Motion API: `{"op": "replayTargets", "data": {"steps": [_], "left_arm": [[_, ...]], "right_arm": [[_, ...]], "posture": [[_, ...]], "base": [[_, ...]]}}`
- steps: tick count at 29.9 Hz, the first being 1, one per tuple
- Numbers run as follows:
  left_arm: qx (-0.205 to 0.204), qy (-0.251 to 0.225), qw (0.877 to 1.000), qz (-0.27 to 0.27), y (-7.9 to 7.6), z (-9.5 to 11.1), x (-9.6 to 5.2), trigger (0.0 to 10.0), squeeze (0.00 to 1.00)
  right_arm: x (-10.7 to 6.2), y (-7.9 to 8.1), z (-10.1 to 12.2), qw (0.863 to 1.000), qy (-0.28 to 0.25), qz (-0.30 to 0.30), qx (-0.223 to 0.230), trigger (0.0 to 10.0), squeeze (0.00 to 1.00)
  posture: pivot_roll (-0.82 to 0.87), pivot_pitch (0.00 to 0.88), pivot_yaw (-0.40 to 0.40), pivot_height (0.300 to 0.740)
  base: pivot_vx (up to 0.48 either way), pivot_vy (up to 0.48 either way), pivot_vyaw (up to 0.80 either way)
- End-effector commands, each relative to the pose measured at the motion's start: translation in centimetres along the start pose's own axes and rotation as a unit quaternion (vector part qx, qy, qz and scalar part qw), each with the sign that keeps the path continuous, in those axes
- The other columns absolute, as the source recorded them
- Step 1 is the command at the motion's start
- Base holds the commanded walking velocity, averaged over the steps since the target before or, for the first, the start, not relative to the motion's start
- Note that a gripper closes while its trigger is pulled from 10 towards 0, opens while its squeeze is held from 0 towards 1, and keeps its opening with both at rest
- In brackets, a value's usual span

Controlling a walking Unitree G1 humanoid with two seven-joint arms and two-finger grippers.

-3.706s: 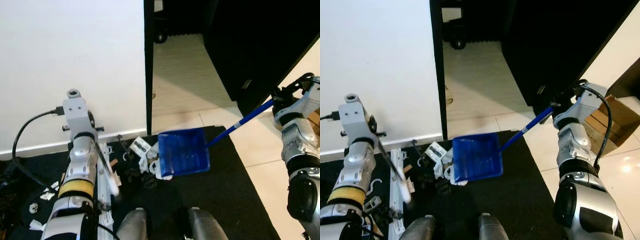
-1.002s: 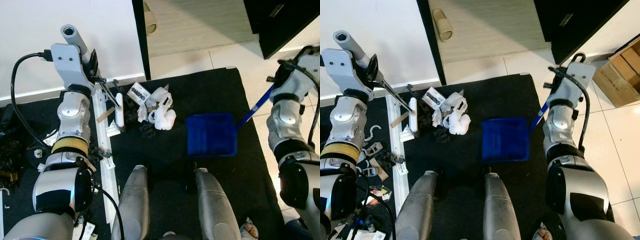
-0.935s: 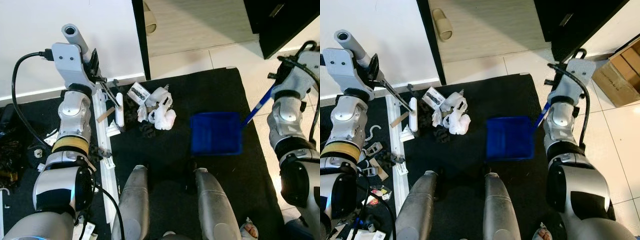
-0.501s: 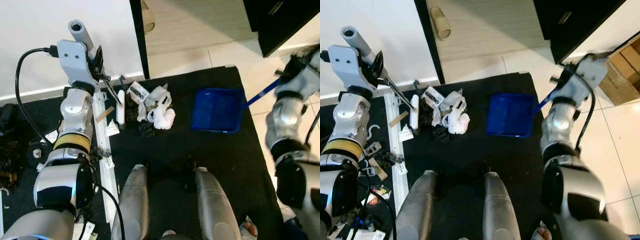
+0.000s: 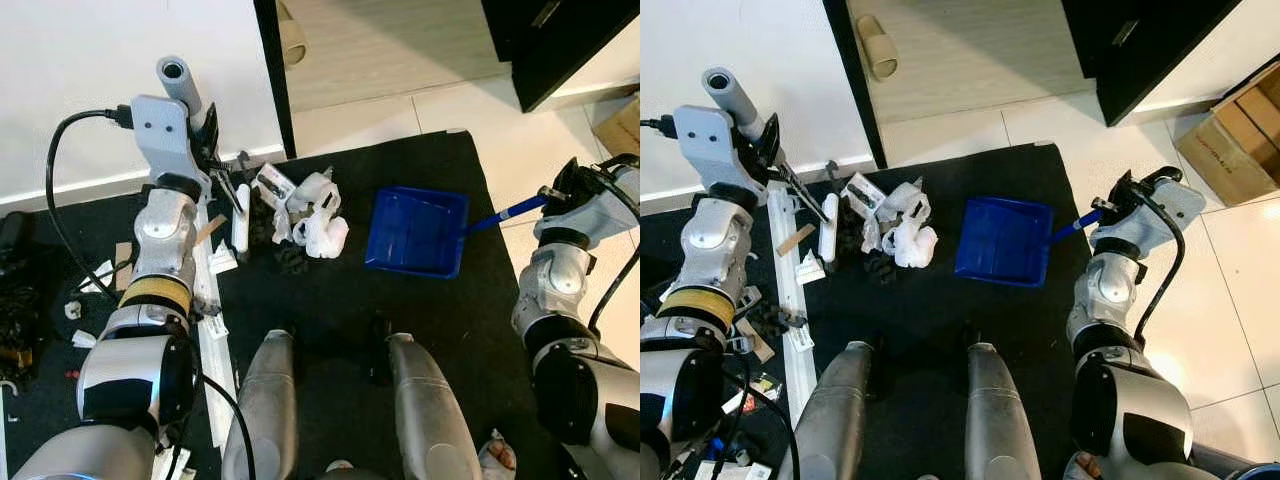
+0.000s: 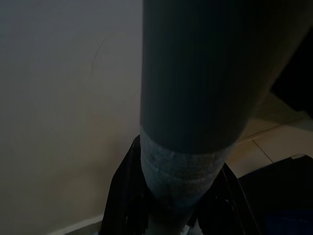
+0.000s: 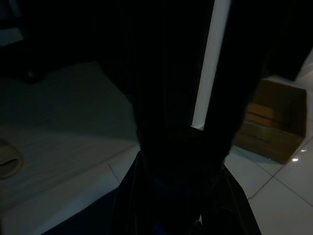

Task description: Sweep floor

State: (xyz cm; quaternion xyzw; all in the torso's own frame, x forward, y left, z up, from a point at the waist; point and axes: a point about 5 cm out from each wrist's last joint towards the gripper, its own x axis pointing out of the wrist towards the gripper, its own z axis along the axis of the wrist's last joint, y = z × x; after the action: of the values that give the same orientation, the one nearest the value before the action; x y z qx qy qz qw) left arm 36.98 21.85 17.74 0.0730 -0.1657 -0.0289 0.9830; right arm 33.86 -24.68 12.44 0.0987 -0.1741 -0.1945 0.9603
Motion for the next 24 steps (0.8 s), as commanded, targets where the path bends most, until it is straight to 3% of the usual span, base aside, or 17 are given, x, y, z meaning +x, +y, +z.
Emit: {"op": "replayTargets", "data": {"steps": [1, 6, 12, 17, 24], "left_arm": [[-0.015, 0.019, 1.000, -0.009, -1.2, -1.3, -0.8, 10.0, 0.00], [-0.022, 0.021, 0.999, -0.016, -2.0, -1.4, -0.7, 10.0, 0.00], [-0.014, 0.043, 0.998, -0.031, -2.4, -1.7, -0.5, 10.0, 0.00], [-0.009, 0.057, 0.998, -0.034, -2.4, -1.9, -0.3, 10.0, 0.00], [-0.007, 0.058, 0.998, -0.032, -2.4, -1.9, -0.2, 10.0, 0.00]], "right_arm": [[-1.6, -0.1, -2.1, 0.998, 0.055, 0.001, 0.042, 10.0, 0.00], [-2.2, -0.1, -3.4, 0.988, 0.106, 0.025, 0.111, 10.0, 0.00], [-2.8, -0.6, -5.1, 0.973, 0.190, 0.010, 0.131, 10.0, 0.00], [-3.1, -1.3, -5.4, 0.972, 0.215, 0.010, 0.095, 10.0, 0.00], [-2.8, -2.3, -5.0, 0.976, 0.209, 0.012, 0.056, 10.0, 0.00]], "posture": [[0.11, 0.464, -0.022, 0.740], [0.11, 0.460, -0.024, 0.740], [0.11, 0.460, -0.026, 0.740], [0.11, 0.460, -0.028, 0.740], [0.11, 0.458, -0.027, 0.740]], "base": [[0.000, 0.000, 0.00], [0.000, 0.000, 0.00], [0.000, 0.000, 0.00], [0.000, 0.000, 0.00], [0.000, 0.000, 0.00]]}}
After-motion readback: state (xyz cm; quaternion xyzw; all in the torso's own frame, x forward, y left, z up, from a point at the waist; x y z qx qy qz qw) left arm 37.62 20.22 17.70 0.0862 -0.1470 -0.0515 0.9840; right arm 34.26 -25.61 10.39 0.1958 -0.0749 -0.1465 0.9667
